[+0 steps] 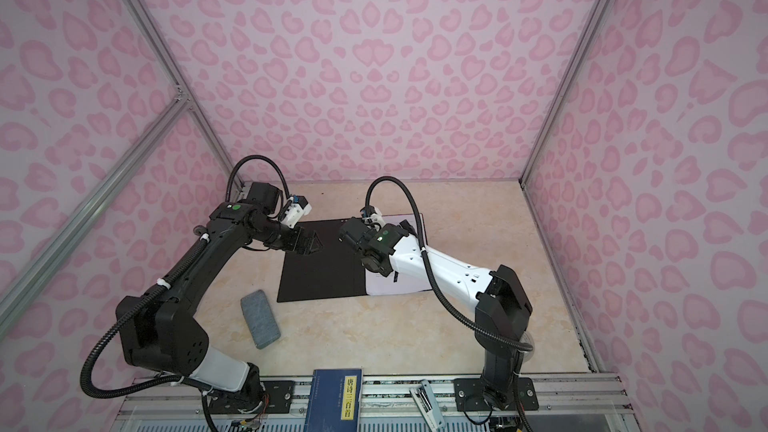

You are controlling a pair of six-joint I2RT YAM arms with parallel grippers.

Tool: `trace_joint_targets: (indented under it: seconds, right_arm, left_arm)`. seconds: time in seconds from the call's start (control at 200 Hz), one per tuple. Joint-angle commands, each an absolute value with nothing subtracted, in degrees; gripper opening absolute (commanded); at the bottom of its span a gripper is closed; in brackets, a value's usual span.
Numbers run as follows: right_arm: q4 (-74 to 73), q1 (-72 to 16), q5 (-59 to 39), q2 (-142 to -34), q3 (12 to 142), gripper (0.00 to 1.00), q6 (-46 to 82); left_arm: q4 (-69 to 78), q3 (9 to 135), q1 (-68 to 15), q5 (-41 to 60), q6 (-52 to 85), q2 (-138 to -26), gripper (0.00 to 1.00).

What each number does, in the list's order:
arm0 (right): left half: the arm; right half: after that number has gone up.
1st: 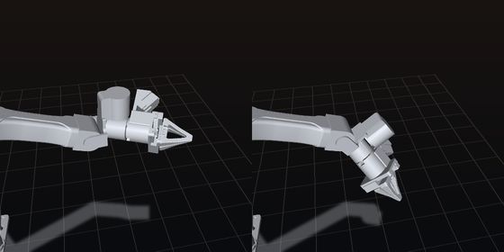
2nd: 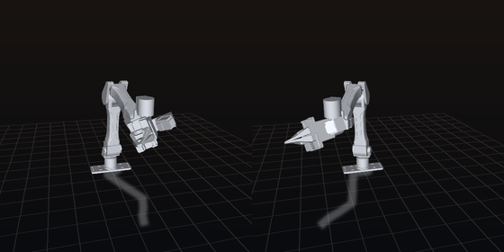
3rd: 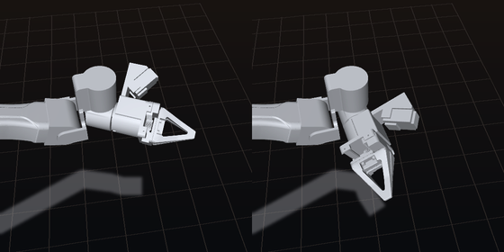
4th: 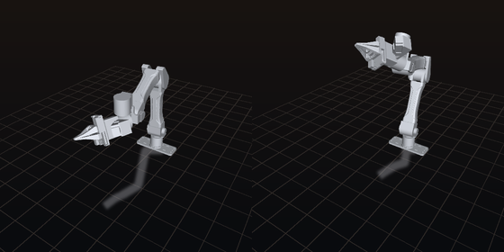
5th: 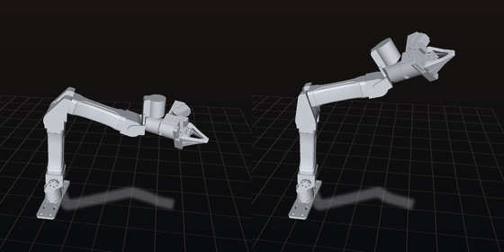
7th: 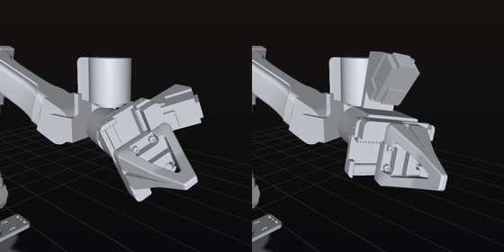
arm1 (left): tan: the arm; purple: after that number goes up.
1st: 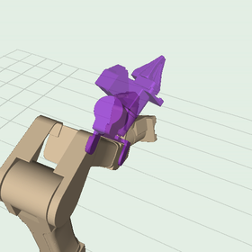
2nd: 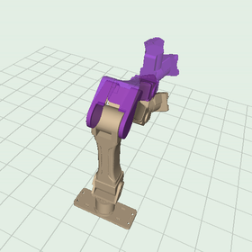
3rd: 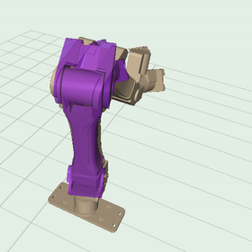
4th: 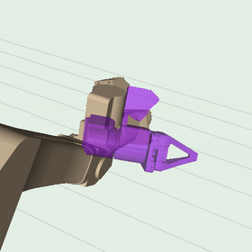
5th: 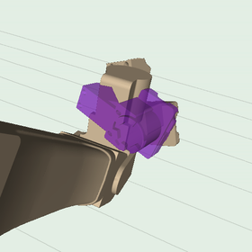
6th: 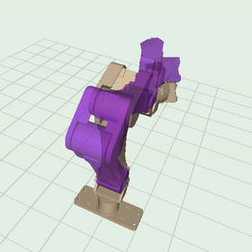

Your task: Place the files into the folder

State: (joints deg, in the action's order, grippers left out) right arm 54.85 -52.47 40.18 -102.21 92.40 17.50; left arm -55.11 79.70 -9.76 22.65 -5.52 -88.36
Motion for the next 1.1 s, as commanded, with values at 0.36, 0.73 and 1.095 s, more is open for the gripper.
trace_joint_targets:
  seconds: [0.36, 0.73, 1.095]
  right_arm:
    - [55.7, -49.7, 13.4, -110.6, 109.5, 0.58, 18.3]
    - [59.5, -45.4, -3.3, -129.0, 128.1, 0.46, 18.2]
    - [66.9, -44.1, -5.2, -140.3, 137.9, 0.34, 16.4]
  left_arm:
    - [-52.2, 79.9, -6.8, 23.9, -1.8, -96.9, 0.99]
    - [-51.2, 83.9, -6.2, 18.6, -6.3, -105.4, 0.98]
    - [-47.6, 84.0, -6.2, 8.4, -9.4, -110.4, 0.97]
